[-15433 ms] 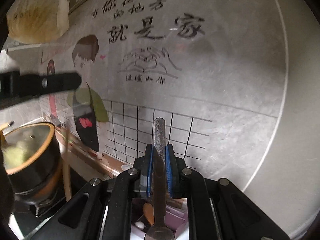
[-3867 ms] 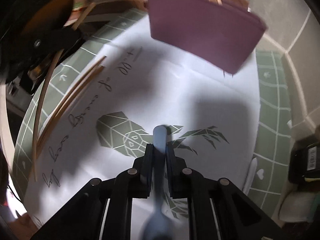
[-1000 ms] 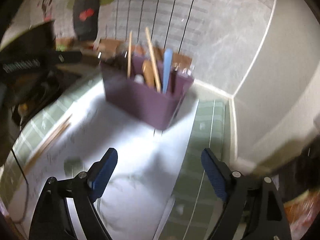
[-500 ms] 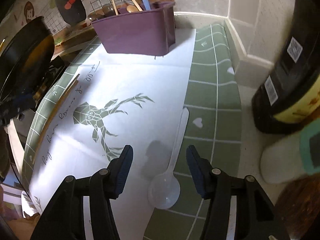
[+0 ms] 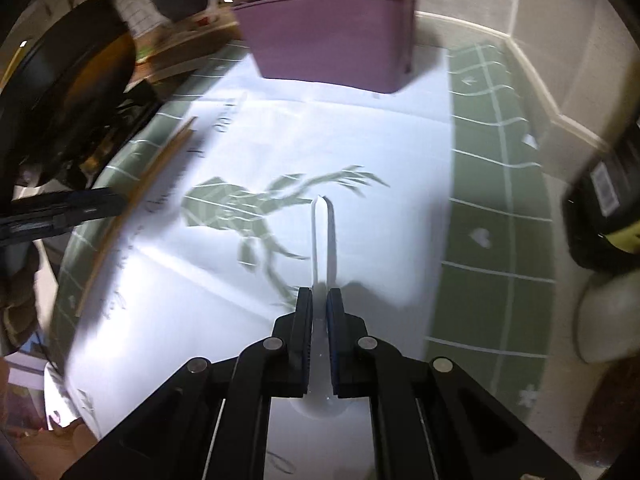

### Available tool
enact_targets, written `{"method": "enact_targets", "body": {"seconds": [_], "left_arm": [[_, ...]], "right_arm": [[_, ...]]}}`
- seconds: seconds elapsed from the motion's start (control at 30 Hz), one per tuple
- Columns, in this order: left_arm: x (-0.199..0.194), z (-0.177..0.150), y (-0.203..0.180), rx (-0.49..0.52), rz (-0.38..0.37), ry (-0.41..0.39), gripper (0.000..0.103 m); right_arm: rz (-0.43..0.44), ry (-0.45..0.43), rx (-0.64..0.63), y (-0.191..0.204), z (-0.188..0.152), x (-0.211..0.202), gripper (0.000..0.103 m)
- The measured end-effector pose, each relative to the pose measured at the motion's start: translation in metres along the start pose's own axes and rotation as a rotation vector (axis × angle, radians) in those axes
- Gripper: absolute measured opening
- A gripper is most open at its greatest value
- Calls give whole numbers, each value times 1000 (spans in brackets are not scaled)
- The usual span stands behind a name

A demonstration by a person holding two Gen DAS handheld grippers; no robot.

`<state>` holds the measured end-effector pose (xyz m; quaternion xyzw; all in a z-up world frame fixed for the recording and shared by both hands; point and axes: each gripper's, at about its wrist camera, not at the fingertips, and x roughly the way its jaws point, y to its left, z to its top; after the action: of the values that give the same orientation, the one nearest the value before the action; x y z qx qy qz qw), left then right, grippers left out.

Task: Organize utensils
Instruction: 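Move right gripper to a white plastic spoon while left gripper moves to two chopsticks, then close right gripper on the white spoon while left gripper grasps the two chopsticks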

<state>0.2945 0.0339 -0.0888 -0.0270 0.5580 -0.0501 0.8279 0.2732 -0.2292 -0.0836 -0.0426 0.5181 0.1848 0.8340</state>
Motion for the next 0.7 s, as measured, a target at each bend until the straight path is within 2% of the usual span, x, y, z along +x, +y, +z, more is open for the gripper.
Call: {"method": "enact_targets", "body": {"seconds": [0.07, 0.17, 0.2, 0.23, 0.7], "left_arm": [[6, 4, -4, 13, 27, 9, 48], [10, 6, -12, 40, 33, 8, 32], [11, 8, -16, 54, 38, 7, 18], [12, 9, -20, 65, 40, 4, 13], [-36, 22, -79, 169, -158, -116, 12]], "right_arm": [[14, -3, -1, 6, 0, 0, 7], [22, -3, 2, 8, -1, -1, 7], [23, -2, 7, 7, -2, -1, 7], [20, -3, 12, 5, -2, 0, 7], [2, -5, 39, -8, 4, 5, 7]]}}
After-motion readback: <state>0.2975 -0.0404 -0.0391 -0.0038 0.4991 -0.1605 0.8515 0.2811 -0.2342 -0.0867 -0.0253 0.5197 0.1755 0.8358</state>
